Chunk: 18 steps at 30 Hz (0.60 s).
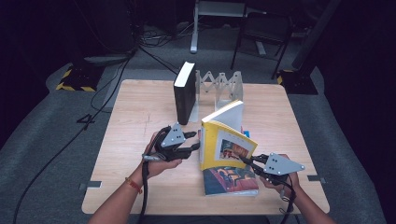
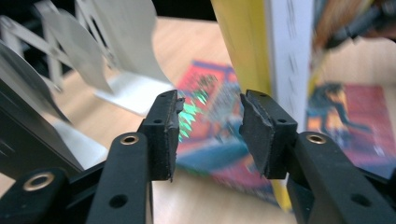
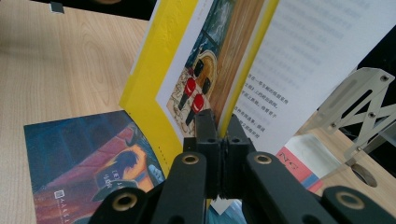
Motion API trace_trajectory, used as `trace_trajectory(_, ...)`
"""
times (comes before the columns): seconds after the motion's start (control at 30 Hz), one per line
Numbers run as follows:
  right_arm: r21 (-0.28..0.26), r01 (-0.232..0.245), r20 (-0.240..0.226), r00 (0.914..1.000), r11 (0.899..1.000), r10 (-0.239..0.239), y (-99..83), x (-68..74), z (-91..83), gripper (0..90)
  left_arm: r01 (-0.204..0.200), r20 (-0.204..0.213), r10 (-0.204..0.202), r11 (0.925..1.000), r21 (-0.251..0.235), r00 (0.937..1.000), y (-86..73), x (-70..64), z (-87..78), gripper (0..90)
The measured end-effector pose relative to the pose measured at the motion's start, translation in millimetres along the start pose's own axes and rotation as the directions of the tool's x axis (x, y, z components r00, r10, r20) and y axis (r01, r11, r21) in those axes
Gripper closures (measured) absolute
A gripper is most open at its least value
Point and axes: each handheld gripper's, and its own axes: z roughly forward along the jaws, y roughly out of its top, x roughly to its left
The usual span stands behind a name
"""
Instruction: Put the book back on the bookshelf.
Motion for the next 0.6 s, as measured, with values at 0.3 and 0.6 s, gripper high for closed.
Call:
trace_trajectory(0.3, -0.001, 0.009, 0.002, 1.0, 1.0, -0.009, -0.7, 1.6, -1.1, 88.6, 0.005, 0.089, -0.012, 0.997, 0.078, 0.9959, -32.3, -24.9, 6.5, 39.6)
trace_trajectory(0.6, -0.007, 0.007, -0.001, 1.0, 1.0, -0.007, -1.8, 2.0, -1.8, 88.5, -0.005, 0.105, -0.001, 0.9987, 0.051, 0.9945, -16.6, -43.0, 34.4, 32.5)
